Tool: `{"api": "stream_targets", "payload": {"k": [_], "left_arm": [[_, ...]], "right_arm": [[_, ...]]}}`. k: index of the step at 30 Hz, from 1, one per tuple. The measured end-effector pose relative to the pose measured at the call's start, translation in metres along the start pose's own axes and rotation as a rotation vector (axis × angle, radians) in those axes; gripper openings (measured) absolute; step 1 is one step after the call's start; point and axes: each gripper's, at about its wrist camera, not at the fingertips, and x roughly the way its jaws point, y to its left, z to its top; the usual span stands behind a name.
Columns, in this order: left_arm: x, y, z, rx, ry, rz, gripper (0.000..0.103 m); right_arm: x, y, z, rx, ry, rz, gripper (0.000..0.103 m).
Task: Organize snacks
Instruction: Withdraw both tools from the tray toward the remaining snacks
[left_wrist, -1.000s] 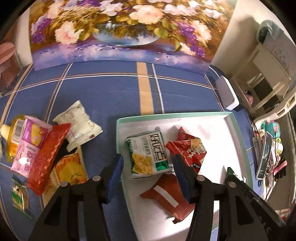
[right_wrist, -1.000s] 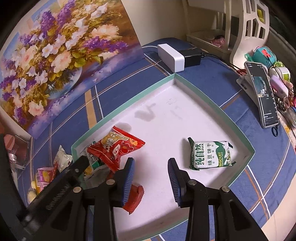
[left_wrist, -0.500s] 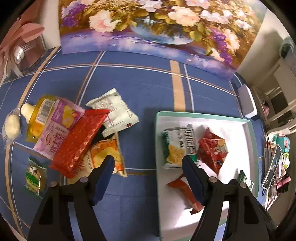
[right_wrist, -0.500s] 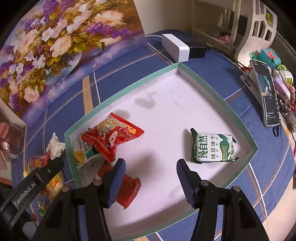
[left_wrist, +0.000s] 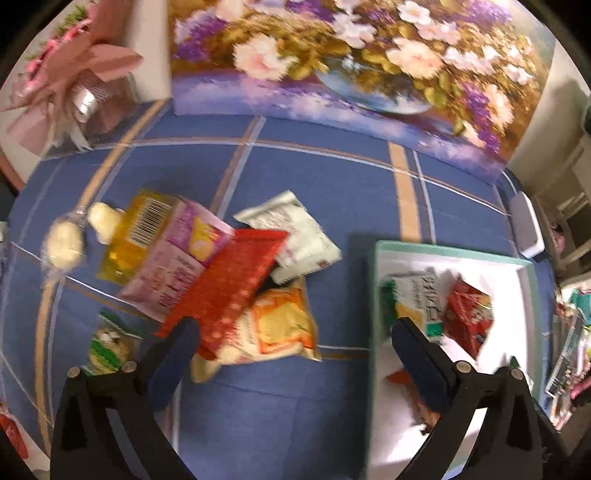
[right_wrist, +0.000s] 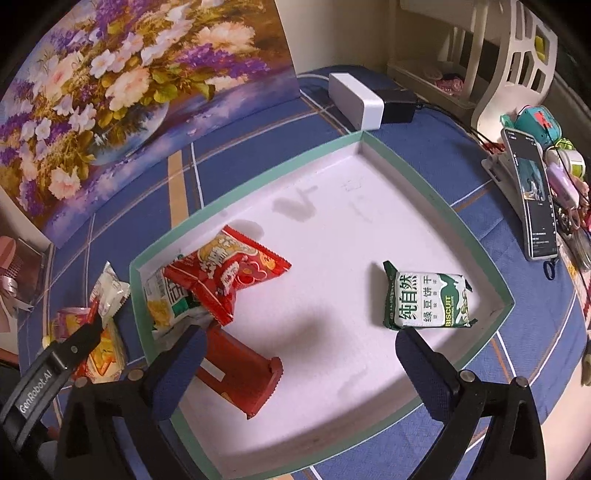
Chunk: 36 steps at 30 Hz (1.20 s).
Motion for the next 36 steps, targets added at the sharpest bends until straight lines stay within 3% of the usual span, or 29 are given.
{"api": "stream_targets", "payload": {"k": [13,20,26,36], "left_arm": [[-0.017,0.022,-0.001,-0.006,-0.118,-0.011,0.103],[-0.033,0.037,-0.002,0.016,-0.136,-0.013,0.103],[-0.049,0.054,-0.003,0.036,-0.175,0.034,0.103],[-0.060,0.115,0.004,-0.102,-0.193,0.073,0.103]], "right_arm": [[-0.013,0.012,-0.002,-0.015,-0.076,0.073,0.103],[-0.013,0.021,-0.003,-0.039,-0.056,0.088,0.103],[-0.019,0.034,-0.007,-0.047,-0.041,0.139,0.103],[-0.027,0.090,-0.016,-0.146,-0.031,0.176,0.103]]}}
